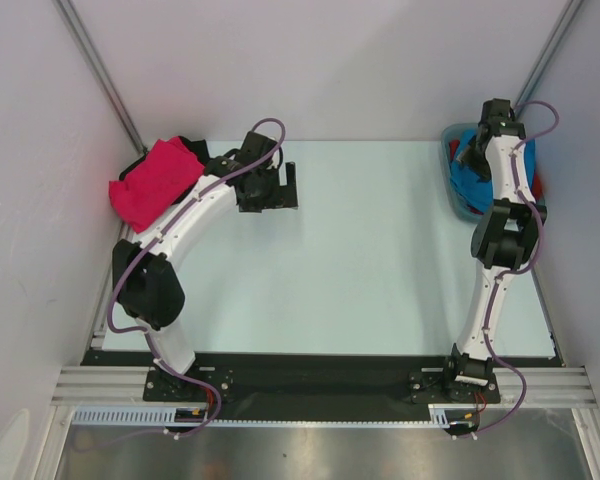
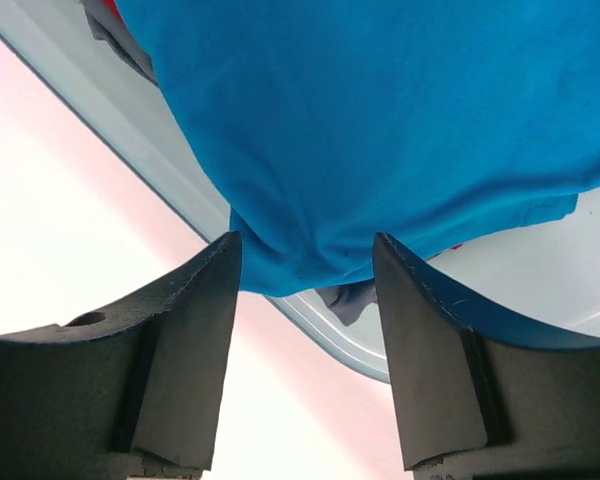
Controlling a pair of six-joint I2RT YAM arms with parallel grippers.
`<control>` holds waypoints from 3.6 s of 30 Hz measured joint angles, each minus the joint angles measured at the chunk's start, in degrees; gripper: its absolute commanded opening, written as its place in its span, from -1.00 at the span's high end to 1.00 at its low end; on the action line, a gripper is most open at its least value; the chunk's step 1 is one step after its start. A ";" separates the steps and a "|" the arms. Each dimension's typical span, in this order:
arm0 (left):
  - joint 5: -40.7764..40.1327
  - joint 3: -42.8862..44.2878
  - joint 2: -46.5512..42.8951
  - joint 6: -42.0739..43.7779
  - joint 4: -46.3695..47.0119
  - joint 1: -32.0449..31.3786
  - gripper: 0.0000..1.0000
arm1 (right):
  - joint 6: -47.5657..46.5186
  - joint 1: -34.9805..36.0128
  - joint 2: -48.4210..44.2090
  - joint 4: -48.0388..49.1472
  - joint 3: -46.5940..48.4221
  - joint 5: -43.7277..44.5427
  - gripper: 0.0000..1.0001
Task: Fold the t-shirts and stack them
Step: Grab the tshirt from the pile, then move the tshirt to the center of the board
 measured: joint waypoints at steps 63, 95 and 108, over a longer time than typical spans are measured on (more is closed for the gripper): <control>1.09 -2.62 -1.44 0.02 0.50 0.24 -1.00 | -1.16 0.50 -11.50 5.33 4.39 -11.78 1.00; 3.28 -13.49 -7.76 0.07 5.75 0.24 -1.00 | 40.19 8.15 -28.72 52.28 7.04 -77.11 1.00; -4.31 -11.61 -8.46 -0.11 3.87 1.42 -1.00 | 38.99 11.78 -49.51 50.16 -30.05 -76.37 1.00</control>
